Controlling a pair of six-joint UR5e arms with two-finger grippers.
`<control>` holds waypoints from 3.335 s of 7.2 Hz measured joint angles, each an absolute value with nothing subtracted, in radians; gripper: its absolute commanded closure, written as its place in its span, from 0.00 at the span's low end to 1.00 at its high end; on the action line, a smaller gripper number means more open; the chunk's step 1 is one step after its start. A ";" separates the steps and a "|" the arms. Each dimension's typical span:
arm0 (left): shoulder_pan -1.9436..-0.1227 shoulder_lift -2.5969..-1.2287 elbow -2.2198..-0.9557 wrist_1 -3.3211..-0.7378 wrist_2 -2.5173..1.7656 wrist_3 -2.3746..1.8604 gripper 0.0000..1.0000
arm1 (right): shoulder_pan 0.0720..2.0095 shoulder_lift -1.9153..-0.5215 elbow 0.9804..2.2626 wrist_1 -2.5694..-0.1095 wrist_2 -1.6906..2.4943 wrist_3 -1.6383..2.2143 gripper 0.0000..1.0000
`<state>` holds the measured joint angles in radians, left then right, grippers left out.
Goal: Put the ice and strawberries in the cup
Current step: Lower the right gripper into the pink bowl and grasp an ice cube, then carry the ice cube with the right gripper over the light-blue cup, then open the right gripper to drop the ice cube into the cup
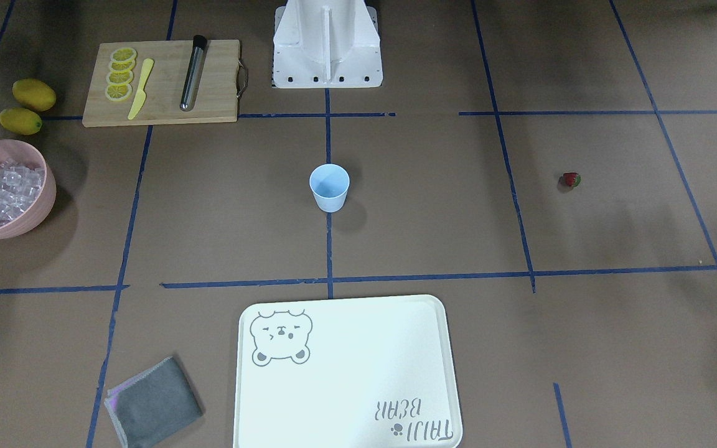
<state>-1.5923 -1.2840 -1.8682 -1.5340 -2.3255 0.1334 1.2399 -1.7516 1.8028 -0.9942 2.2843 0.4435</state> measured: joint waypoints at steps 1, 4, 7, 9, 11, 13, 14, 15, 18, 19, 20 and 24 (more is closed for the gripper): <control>-1.592 -1.284 -1.868 -1.534 -2.326 0.133 0.00 | 1.253 -1.752 1.820 -0.998 2.323 0.441 1.00; -1.592 -1.284 -1.868 -1.533 -2.326 0.133 0.00 | 1.220 -1.739 1.997 -1.217 2.354 0.441 1.00; -1.592 -1.284 -1.867 -1.532 -2.326 0.133 0.00 | 1.160 -1.631 2.121 -1.458 2.332 0.466 1.00; -1.592 -1.284 -1.867 -1.532 -2.326 0.133 0.00 | 1.087 -1.520 2.168 -1.595 2.298 0.547 1.00; -1.592 -1.284 -1.867 -1.532 -2.326 0.133 0.00 | 0.972 -1.330 2.188 -1.793 2.216 0.664 1.00; -1.592 -1.284 -1.869 -1.532 -2.326 0.133 0.00 | 0.824 -1.113 2.163 -1.962 2.115 0.818 1.00; -1.592 -1.283 -1.869 -1.532 -2.326 0.133 0.00 | 0.758 -1.016 2.116 -1.987 2.066 0.909 1.00; -1.592 -1.283 -1.869 -1.532 -2.325 0.133 0.00 | 0.704 -0.929 2.055 -1.995 2.025 0.982 1.00; -1.592 -1.280 -1.867 -1.532 -2.326 0.133 0.00 | 0.583 -0.752 1.846 -1.930 1.911 1.144 1.00; -1.592 -1.277 -1.866 -1.532 -2.326 0.133 0.00 | 0.550 -0.720 1.771 -1.870 1.877 1.189 1.00; -1.592 -1.276 -1.866 -1.532 -2.326 0.133 0.00 | 0.521 -0.695 1.703 -1.819 1.846 1.222 1.00; -1.592 -1.275 -1.865 -1.532 -2.325 0.133 0.00 | 0.471 -0.688 1.606 -1.756 1.795 1.240 0.01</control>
<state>-1.5923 -1.2748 -1.8647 -1.5324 -2.3255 0.1334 0.4713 -0.6876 1.6057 -1.7559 1.7953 1.2397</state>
